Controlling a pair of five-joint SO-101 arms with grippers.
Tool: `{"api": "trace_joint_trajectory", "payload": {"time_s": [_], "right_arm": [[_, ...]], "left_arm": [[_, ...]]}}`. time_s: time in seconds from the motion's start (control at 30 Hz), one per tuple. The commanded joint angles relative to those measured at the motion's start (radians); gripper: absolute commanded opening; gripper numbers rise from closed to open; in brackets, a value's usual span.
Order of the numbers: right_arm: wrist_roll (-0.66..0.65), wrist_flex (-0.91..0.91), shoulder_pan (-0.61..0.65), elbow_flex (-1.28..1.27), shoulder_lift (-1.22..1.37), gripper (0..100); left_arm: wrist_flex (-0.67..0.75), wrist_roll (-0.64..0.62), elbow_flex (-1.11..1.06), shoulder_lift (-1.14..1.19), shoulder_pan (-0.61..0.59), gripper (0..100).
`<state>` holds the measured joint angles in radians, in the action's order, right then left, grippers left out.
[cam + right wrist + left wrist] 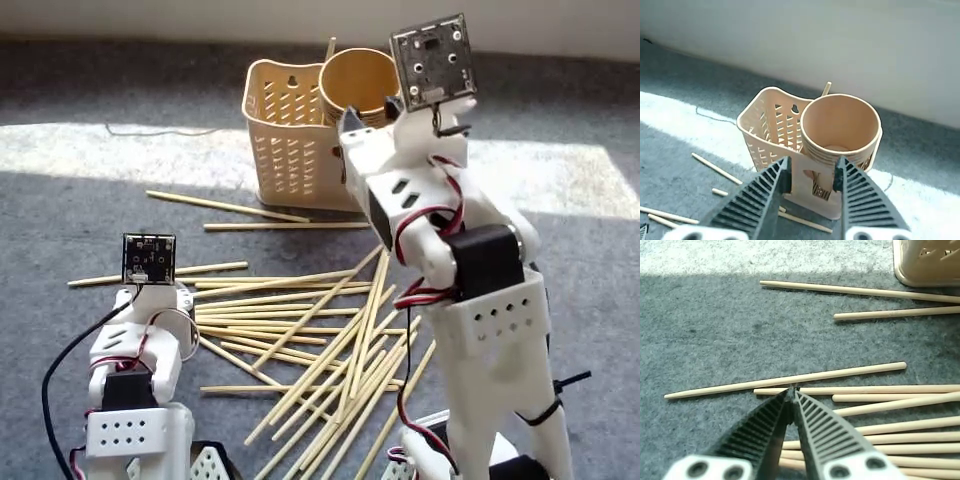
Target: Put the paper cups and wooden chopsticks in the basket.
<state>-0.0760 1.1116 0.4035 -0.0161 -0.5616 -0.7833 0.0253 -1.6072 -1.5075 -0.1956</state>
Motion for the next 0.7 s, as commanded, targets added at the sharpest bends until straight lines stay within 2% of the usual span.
{"api": "trace_joint_trajectory", "payload": {"time_s": [0.0,0.1,0.17,0.3,0.67], "right_arm": [[-0.008,0.131,0.004,0.005,-0.045,14.1],[-0.003,0.236,0.002,0.004,-0.042,14.1],[0.048,0.283,-0.007,-0.005,-0.041,14.1],[0.101,0.298,-0.059,-0.094,-0.042,14.1],[0.104,0.073,-0.165,-0.460,-0.041,14.1]], "left_arm": [[0.020,0.011,0.007,-0.008,-0.007,1],[0.020,0.011,0.007,-0.008,-0.007,1],[0.020,0.011,0.007,-0.008,-0.007,1],[0.020,0.011,0.007,-0.008,-0.008,1],[0.020,0.011,0.007,-0.008,-0.007,1]]}}
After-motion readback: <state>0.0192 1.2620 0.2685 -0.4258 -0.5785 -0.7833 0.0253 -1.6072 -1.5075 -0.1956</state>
